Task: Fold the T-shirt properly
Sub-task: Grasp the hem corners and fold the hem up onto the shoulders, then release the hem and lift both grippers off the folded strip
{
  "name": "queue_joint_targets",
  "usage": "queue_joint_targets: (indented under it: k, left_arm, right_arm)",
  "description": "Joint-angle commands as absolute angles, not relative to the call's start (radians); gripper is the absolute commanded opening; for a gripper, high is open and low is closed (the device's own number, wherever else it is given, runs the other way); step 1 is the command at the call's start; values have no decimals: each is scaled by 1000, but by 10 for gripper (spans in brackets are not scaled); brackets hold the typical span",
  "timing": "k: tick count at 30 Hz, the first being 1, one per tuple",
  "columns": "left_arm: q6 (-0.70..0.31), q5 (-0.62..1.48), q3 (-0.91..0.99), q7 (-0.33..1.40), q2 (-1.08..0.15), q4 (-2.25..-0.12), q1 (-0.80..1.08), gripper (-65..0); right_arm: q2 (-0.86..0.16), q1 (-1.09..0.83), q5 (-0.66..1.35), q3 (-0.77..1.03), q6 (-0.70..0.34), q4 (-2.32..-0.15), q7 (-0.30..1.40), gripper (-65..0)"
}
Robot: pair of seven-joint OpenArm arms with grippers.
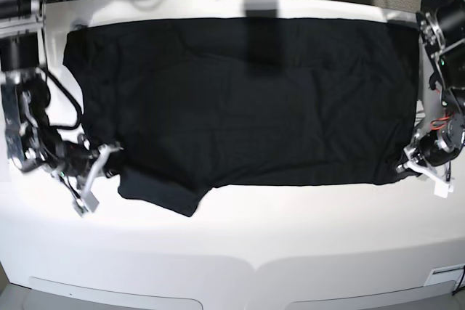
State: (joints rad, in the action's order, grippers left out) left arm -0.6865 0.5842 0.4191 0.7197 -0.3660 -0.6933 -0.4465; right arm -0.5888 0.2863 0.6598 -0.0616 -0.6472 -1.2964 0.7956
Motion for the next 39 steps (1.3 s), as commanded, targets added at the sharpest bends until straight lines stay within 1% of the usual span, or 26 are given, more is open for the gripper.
queue_joint_targets:
  k: [1,3,9,15,20,24,30,35,39]
  left_arm:
    - [-698,627,422,727,-383,-749,-453,-650]
    - [-698,675,422,752,-383,-830,-400,-650]
    - [-698,773,425,755,-404,-1068,-227,-650]
    - [-698,849,425,731,-456,-1214,-84,-650]
    - [-698,873,425,729,-495,-1236,-12,-650]
    - [-698,873,425,730,-503,-1236,36,-650]
    - [-698,862,425,733,-503,-1236,94,-650]
    - [-698,814,425,733,-504,-1237,132,-650]
    - [-698,812,425,733,-515,-1237,150,-650]
  right_arm:
    - [-607,279,684,-20,-647,-1341,780,-650]
    - [-607,205,689,42,-647,-1405,784,-650]
    - [-606,-8,689,190,-647,-1588,789,-650]
    - [-589,-157,719,327,-647,-1657,786,-650]
    - [-539,-231,718,420,-667,-1657,782,-650]
    - [-506,-271,709,460,-681,-1657,783,-650]
    - [-504,-326,702,460,-680,-1657,778,-650]
    - [-504,-347,611,460,-680,-1657,771,-650]
    - [-503,-360,601,460,-679,-1657,776,-650]
